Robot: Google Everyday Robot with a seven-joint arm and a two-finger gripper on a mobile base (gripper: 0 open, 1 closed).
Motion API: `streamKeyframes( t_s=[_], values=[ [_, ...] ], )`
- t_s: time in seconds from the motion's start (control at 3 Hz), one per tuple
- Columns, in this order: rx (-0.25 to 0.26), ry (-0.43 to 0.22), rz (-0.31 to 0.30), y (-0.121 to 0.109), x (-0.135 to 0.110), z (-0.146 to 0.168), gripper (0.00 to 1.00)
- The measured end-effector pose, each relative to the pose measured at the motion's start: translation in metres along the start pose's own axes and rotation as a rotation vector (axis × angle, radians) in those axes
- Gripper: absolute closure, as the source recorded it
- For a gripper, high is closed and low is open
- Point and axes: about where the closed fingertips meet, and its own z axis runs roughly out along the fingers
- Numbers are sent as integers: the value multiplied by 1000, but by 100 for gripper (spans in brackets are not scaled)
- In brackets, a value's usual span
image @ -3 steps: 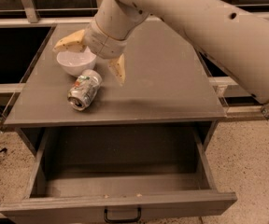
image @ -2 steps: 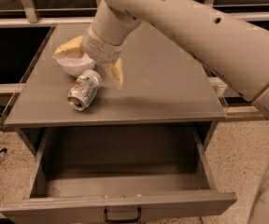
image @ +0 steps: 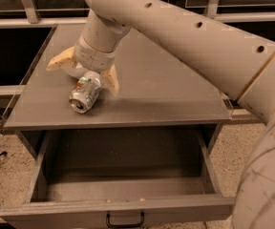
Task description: Place 7up can into top drawer
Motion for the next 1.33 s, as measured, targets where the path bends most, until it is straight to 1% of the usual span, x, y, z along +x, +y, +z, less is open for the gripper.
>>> streamKeyframes(
  t_s=[0.33, 0.67, 1.33],
  values=[
    [-24, -18, -17, -2, -6, 9, 0],
    [-39, -34, -30, -3, -12, 15, 2],
    [-42, -39, -36, -4, -13, 17, 48]
  ],
)
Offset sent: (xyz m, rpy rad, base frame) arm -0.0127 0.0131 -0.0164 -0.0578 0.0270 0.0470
